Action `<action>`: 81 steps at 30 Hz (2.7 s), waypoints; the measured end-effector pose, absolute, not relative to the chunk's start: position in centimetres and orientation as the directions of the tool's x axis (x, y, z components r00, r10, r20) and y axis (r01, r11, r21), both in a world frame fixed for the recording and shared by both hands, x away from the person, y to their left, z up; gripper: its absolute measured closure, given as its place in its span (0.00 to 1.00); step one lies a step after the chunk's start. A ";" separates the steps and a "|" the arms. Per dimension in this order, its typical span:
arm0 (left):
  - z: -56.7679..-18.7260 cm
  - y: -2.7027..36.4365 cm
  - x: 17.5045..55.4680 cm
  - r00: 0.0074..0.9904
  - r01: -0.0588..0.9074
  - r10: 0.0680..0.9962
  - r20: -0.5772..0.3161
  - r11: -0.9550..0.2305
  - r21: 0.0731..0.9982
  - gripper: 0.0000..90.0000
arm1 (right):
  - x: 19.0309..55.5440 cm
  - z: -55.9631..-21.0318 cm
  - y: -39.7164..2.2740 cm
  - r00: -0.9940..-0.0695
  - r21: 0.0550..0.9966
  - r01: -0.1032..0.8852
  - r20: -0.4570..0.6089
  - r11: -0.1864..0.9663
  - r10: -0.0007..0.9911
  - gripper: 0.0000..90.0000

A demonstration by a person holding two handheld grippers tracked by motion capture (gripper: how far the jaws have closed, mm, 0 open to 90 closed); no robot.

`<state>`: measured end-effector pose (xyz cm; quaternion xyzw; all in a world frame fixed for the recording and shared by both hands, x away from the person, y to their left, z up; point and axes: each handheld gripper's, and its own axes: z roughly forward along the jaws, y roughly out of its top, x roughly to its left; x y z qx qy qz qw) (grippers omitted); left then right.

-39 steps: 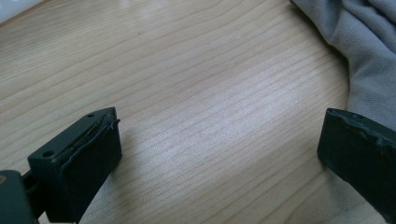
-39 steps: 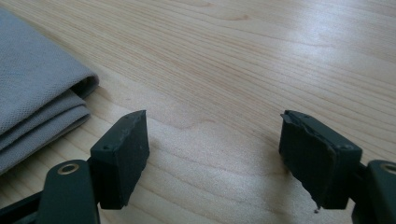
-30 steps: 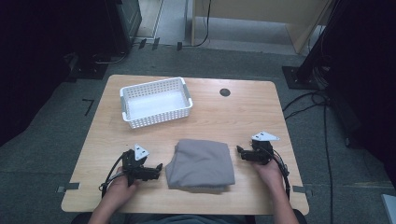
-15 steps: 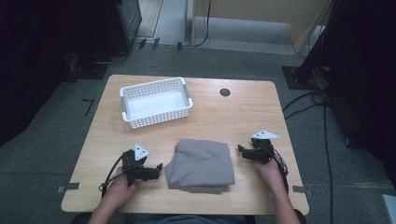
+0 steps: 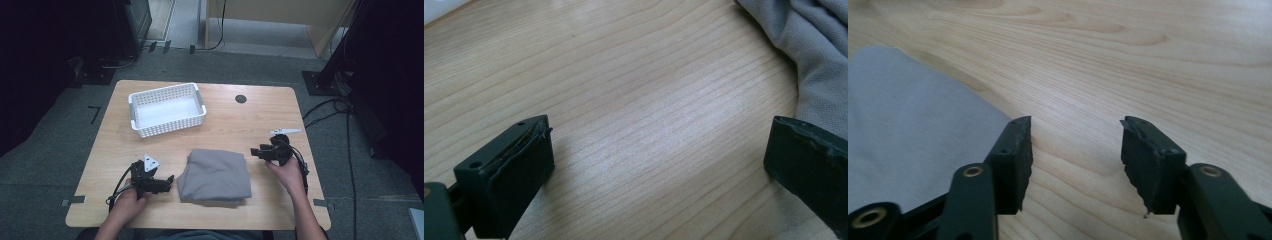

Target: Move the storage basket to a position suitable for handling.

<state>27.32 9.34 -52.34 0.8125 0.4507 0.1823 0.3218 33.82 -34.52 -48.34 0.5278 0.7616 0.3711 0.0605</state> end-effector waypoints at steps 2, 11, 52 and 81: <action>-52.3 9.3 27.3 0.527 0.615 0.850 0.006 -0.386 0.687 0.00 | 34.2 -47.8 -34.2 -0.453 0.631 0.755 0.301 0.181 0.839 0.54; -52.3 9.3 27.3 0.528 0.616 0.849 0.007 -0.388 0.686 0.00 | 35.9 -46.0 -33.0 -0.449 0.626 0.758 0.297 0.183 0.843 0.56; -52.3 9.3 27.3 0.528 0.616 0.849 0.007 -0.388 0.686 0.00 | 45.9 -42.6 -25.2 -0.497 0.625 0.742 0.271 0.241 0.824 0.72; -52.3 9.3 27.3 0.527 0.617 0.850 0.005 -0.386 0.686 0.00 | 53.6 -43.3 -16.4 -0.511 0.614 0.735 0.224 0.287 0.830 0.72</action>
